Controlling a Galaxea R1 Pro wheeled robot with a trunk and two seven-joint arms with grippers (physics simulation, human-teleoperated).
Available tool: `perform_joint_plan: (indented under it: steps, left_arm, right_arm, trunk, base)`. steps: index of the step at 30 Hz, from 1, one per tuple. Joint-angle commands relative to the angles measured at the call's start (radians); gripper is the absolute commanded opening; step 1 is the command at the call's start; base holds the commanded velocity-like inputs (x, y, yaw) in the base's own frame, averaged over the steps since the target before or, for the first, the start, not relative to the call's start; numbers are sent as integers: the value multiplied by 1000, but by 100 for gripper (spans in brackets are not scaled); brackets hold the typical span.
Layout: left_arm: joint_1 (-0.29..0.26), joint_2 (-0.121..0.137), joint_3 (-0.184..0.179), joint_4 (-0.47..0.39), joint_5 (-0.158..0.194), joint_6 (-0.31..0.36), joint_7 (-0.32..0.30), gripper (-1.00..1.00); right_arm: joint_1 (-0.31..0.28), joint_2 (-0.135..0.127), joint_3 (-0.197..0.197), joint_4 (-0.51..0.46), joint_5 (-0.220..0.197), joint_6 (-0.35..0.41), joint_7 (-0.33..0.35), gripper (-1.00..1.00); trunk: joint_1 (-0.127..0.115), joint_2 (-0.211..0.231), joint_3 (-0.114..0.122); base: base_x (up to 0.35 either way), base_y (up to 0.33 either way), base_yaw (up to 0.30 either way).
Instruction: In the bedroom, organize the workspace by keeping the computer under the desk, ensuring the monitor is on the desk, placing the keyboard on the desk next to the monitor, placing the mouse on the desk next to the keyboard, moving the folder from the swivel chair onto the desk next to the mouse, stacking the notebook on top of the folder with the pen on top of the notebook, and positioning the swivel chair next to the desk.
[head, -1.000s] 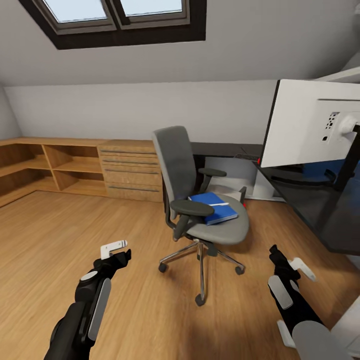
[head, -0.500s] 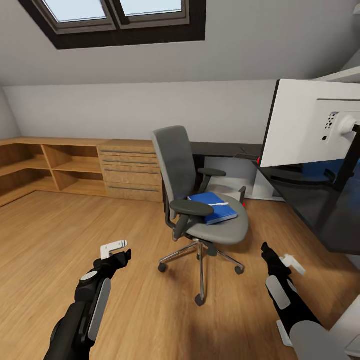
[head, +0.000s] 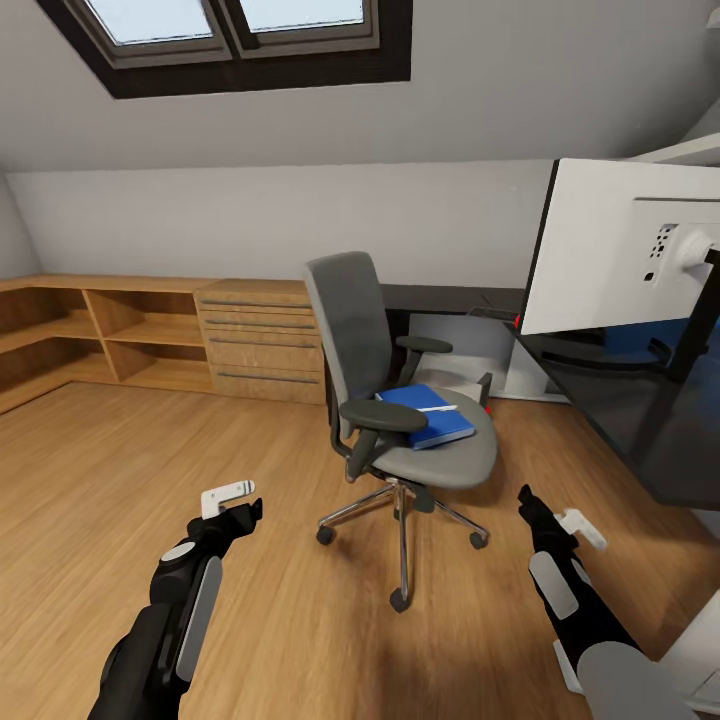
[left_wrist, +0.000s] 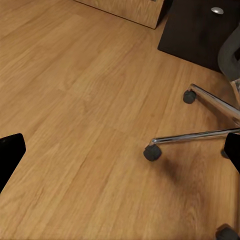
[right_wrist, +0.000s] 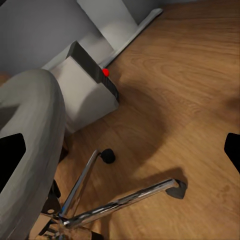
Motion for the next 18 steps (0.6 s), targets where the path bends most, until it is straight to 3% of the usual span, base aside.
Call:
perform_joint_plan:
  steps: [1, 7, 18]
  left_arm:
    - [-1, -1, 1, -1, 9, 4, 6, 100]
    - [-1, 0, 1, -1, 10, 4, 6, 100]
    - [-1, 0, 1, -1, 10, 4, 6, 100]
  right_arm:
    - [0, -1, 2, 0, -10, -3, -2, 100]
    - [0, -2, -1, 0, -10, 1, 0, 100]
    - [0, -4, 4, 7, -9, 49, 9, 100]
  trunk:
    - [0, 0, -1]
    - [0, 0, -1]
    - [0, 0, -1]
  base:
    - [0, 0, 0]
    - [17, 0, 0]
    - [263, 0, 0]
